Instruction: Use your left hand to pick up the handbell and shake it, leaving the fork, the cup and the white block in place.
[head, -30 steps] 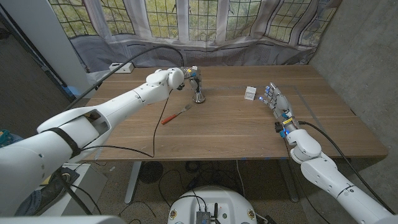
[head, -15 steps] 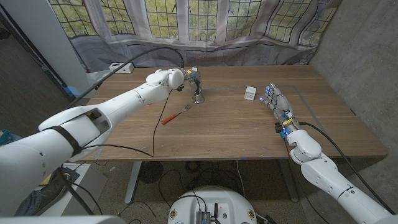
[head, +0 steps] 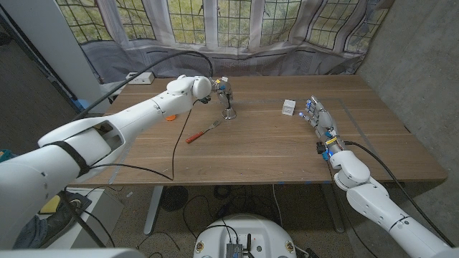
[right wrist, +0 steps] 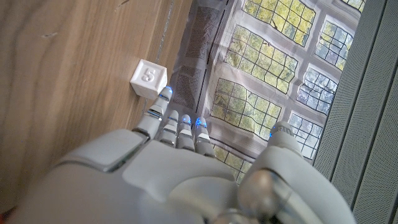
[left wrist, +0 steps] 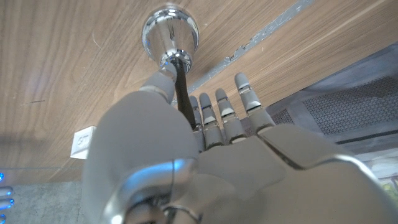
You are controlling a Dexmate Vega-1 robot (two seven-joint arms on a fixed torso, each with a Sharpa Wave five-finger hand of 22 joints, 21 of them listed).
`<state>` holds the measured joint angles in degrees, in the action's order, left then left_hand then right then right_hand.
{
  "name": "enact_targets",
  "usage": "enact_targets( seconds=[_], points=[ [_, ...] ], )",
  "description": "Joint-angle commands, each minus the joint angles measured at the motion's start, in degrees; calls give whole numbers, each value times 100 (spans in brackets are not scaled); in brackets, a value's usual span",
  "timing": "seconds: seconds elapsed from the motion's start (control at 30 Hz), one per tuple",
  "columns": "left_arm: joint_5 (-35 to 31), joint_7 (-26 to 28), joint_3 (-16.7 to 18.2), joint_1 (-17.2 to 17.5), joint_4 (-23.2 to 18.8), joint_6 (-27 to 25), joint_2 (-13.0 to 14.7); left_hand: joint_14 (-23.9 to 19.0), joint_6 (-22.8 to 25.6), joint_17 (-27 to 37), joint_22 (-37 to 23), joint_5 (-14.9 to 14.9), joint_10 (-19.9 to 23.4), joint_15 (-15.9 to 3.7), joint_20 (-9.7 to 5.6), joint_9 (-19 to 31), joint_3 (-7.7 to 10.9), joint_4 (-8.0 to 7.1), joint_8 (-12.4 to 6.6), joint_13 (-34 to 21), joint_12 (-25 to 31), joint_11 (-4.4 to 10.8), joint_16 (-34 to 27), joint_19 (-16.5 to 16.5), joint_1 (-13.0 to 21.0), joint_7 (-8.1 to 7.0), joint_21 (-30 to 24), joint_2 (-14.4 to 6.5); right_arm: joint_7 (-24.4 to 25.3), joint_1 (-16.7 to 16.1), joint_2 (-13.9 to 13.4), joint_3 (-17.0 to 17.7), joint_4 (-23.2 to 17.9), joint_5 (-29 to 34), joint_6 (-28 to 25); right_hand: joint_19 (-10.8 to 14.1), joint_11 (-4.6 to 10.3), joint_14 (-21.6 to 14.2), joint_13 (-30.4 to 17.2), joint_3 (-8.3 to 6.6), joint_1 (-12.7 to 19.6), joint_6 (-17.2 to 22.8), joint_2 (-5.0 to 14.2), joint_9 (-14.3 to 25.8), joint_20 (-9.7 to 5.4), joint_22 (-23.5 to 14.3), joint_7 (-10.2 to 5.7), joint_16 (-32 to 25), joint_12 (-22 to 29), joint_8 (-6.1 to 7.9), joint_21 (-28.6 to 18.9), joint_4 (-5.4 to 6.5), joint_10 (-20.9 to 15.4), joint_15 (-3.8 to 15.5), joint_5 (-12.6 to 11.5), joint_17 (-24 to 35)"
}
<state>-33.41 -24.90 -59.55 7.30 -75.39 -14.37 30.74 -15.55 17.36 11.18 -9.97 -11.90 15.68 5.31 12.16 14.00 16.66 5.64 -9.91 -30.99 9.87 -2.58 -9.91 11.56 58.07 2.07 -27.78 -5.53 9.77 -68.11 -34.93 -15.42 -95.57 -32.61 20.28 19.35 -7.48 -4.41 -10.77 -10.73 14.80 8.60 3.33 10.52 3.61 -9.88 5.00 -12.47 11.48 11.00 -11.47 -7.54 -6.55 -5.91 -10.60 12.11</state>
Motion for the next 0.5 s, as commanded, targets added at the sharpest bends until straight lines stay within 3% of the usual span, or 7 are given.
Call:
enact_targets(
  seconds=[0.03, 0.1, 0.2, 0.33, 0.5],
  points=[
    [87, -554, 256, 11, -588, 48, 407, 1048, -1256, -38, -29, 70, -1095, 355, 24, -170, -224, -146, 21, 328, 22, -260, 11, -785, -605, 108, 562, -53, 45, -20, 16, -29, -32, 25, -55, -4, -7, -37, -34, 27, 31, 38, 15, 20, 36, -16, 8, 32, -4, 9, 11, 2, -8, -27, 16, 25],
    [264, -326, 509, 216, -803, 30, 530, 1504, -1722, -32, -39, 101, -1481, 464, 24, -236, -344, -308, -1, 498, 49, -397, -6, -1201, -1021, 188, 852, -110, 37, -15, 17, -39, -24, 15, -74, -1, -8, -37, -34, 26, 31, 36, 17, 20, 41, -16, 5, 32, -5, 9, 10, 2, -8, -27, 16, 25],
    [539, -87, 815, 452, -1008, 63, 652, 1938, -2028, -21, -50, 153, -1829, 476, 20, -281, -518, -583, -42, 687, 87, -393, -27, -1656, -1627, 115, 1171, -169, 20, 9, 23, -54, 1, 3, -92, -3, -10, -35, -34, 26, 29, 37, 20, 20, 47, -16, 6, 32, -4, 9, 11, 4, -9, -22, 16, 27],
    [583, 159, 967, 630, -1181, 25, 723, 2131, -1944, -25, -54, 160, -1978, 501, 15, -298, -583, -671, -106, 780, 97, -383, -30, -1883, -1860, 47, 1323, -171, -23, 74, 30, -88, 45, -4, -122, -3, -7, -34, -34, 25, 36, 36, 18, 20, 51, -17, 4, 34, -4, 8, 11, 0, -10, -18, 16, 24],
    [619, 290, 1074, 773, -1308, -75, 769, 2138, -1819, -28, -59, 157, -1949, 475, 14, -303, -593, -698, -149, 819, 129, -398, -50, -1940, -1934, 55, 1365, -188, -42, 150, 22, -137, 60, 0, -213, -1, -8, -31, -34, 24, 43, 36, 14, 20, 50, -17, 0, 36, -5, 8, 11, -5, -10, -17, 16, 22]
  ],
)
